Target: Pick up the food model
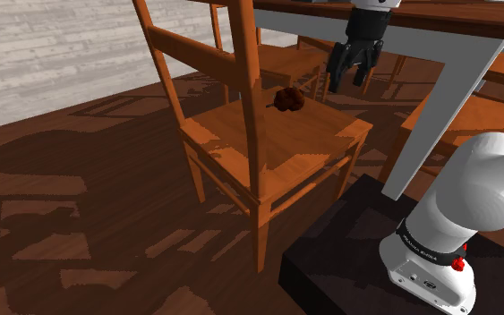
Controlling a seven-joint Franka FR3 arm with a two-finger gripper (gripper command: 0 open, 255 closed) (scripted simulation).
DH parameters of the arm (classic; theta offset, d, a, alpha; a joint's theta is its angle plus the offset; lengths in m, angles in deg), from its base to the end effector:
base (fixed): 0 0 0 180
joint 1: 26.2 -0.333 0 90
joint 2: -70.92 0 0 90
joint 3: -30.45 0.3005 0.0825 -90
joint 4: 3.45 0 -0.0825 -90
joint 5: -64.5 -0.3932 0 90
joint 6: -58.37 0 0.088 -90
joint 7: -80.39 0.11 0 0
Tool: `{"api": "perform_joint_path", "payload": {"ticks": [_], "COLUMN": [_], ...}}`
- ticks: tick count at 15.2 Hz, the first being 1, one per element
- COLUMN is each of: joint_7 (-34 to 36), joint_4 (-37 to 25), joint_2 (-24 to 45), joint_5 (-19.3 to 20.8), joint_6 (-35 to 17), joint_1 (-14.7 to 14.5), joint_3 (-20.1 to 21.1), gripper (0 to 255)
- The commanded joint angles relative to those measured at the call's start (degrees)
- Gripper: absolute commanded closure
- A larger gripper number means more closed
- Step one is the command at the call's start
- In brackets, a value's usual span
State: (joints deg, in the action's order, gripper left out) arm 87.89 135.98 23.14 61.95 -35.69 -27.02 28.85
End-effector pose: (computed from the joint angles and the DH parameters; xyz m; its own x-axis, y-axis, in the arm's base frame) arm 0.3209 -0.0015 0.5611 0.9898 -0.1386 0.0329 -0.1361 -0.9882 -0.0700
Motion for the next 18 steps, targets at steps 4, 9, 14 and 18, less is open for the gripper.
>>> {"api": "perform_joint_path", "payload": {"ticks": [4,9,14,18], "joint_7": [-3.85,-10.03,-16.01,-20.52], "joint_4": [-4.65,-13.94,-25.15,-35.65], "joint_2": [8.58,22.82,37.03,48.53], "joint_5": [1.45,2.93,3.38,3.32], "joint_6": [-1.32,-2.03,-0.88,1.39], "joint_1": [-0.27,-0.91,-1.2,-0.8], "joint_3": [-2.08,-4.94,-6.83,-7.42], "gripper": [0,0,0,0]}}
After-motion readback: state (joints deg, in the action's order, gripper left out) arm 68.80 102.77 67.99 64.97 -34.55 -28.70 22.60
